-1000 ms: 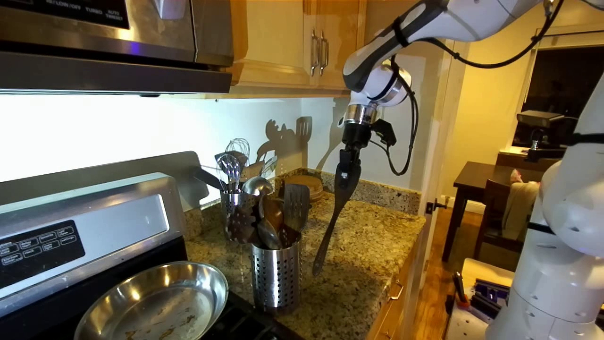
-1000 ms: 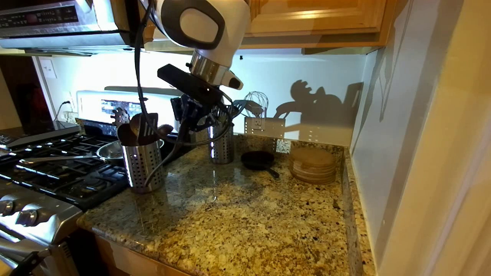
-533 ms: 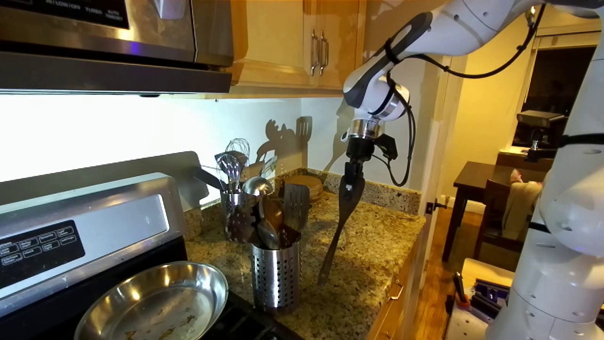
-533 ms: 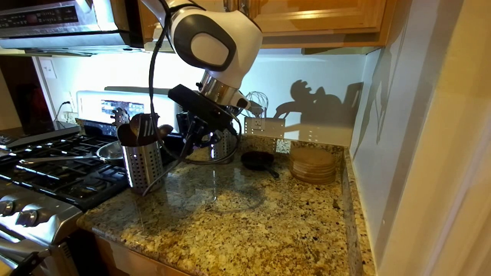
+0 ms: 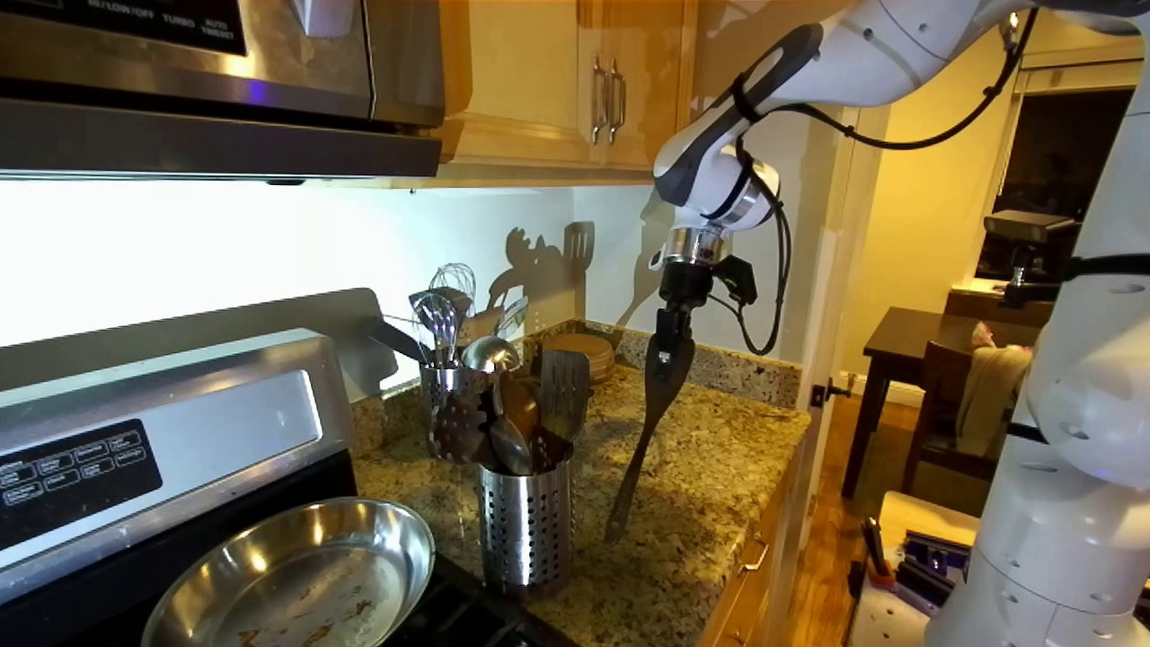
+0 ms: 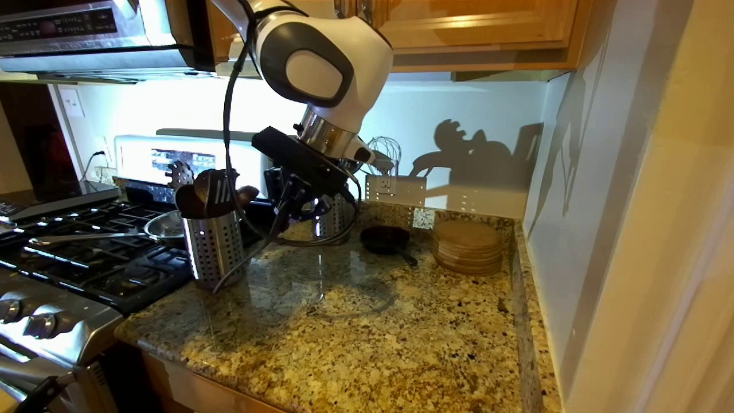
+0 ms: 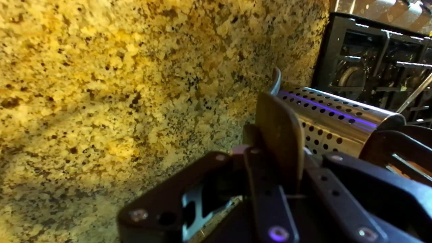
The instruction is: Remove the spatula from the rack and put it on the counter
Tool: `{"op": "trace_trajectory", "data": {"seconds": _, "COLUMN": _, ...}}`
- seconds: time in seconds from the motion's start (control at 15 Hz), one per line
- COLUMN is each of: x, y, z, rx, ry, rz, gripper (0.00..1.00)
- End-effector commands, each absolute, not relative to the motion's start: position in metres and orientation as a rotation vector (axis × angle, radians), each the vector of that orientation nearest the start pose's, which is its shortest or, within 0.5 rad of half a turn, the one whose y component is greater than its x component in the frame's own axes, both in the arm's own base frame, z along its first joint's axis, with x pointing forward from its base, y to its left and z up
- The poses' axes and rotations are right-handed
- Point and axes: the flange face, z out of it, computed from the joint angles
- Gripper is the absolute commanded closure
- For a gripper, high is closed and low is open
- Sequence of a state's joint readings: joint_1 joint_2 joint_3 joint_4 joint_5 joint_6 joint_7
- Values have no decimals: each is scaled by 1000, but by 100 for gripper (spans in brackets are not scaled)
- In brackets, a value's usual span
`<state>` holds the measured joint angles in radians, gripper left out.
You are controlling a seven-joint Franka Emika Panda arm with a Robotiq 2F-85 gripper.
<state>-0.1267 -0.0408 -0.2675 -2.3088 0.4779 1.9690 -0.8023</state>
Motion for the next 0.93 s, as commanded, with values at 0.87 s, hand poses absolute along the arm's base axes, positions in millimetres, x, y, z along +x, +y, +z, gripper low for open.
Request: {"op": "trace_trajectory", "data": {"seconds": 0.87, "x": 471, "y": -253, "z": 269, "rx": -2460, "ry": -134, "rz": 29, "gripper": 95}}
